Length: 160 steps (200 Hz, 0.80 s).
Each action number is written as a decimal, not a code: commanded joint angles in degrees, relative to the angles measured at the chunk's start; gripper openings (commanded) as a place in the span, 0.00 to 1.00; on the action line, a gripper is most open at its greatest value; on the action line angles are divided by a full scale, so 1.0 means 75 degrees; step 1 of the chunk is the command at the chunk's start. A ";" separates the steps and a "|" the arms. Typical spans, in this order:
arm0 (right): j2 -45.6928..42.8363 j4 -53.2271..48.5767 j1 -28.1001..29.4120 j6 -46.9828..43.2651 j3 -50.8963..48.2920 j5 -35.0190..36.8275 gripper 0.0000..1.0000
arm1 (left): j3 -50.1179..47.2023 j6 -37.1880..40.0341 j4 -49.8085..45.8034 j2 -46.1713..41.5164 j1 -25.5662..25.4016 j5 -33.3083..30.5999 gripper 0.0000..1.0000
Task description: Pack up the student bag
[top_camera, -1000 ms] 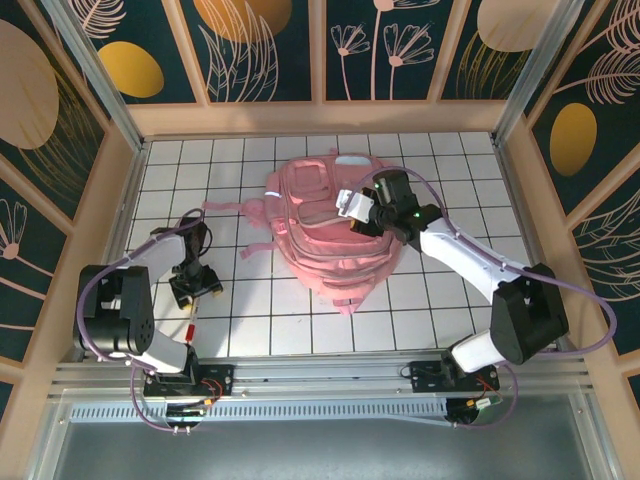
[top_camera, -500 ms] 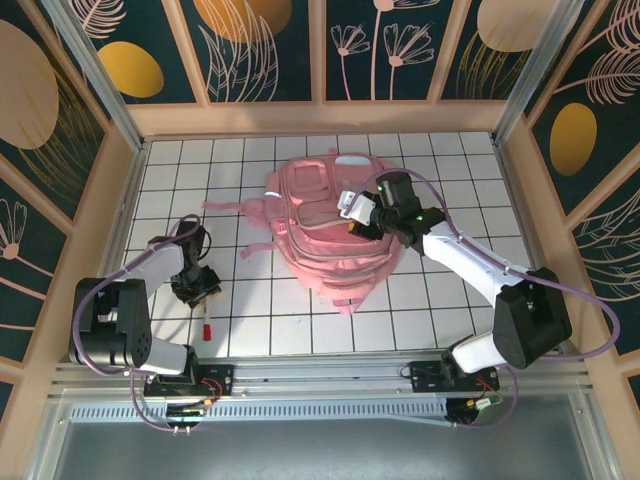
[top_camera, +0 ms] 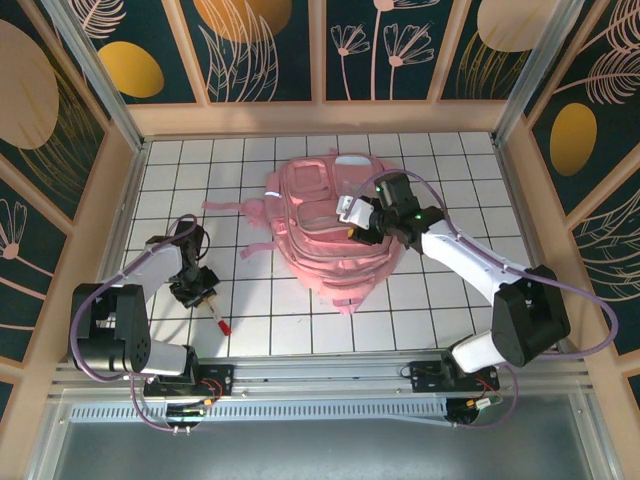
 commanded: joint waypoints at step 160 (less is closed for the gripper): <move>0.0296 0.2035 -0.0372 0.2489 0.0612 -0.0391 0.15 | 0.3246 0.0589 0.3508 -0.0669 -0.4029 0.2461 0.07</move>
